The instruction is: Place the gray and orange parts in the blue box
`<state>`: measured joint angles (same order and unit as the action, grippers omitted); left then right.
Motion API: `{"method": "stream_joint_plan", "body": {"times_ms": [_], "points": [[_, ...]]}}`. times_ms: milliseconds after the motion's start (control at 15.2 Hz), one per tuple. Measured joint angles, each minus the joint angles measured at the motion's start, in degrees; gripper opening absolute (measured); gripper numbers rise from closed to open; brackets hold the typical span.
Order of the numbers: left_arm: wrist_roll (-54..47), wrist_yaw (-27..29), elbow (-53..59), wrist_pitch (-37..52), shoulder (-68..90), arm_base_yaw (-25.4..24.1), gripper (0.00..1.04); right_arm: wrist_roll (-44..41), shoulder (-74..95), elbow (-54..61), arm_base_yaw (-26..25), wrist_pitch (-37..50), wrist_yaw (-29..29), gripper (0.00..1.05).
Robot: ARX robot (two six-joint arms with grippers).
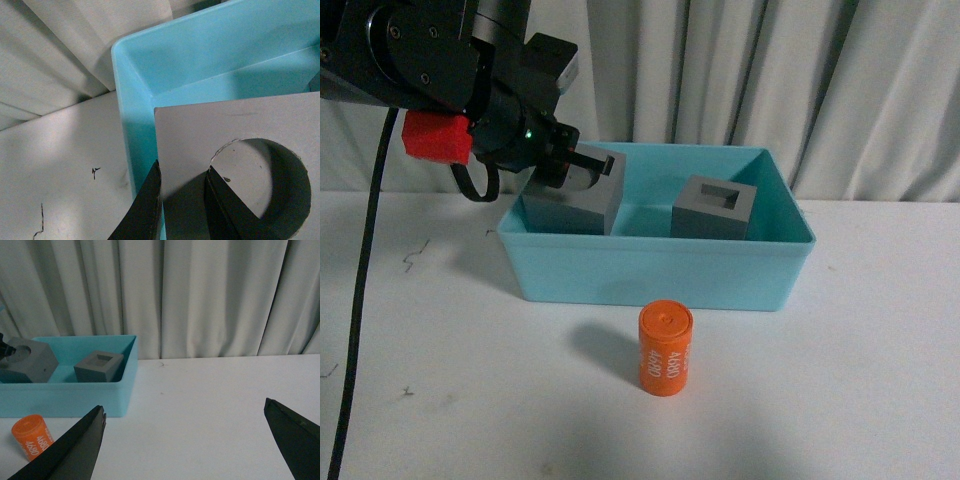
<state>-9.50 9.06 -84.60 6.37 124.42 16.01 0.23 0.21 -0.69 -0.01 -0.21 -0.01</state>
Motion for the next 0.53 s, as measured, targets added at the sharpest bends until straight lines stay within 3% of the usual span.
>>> {"method": "stream_joint_plan", "body": {"times_ms": [132,526], "points": [[0.0,-0.1,0.1,0.1,0.3,0.0,0.18,0.0,0.0,0.0,0.0,0.0,0.0,0.98],[3.7,-2.3,3.8,-2.3,-2.0,-1.4,0.81,0.0,0.0,0.0,0.0,0.0,0.0,0.98]]}}
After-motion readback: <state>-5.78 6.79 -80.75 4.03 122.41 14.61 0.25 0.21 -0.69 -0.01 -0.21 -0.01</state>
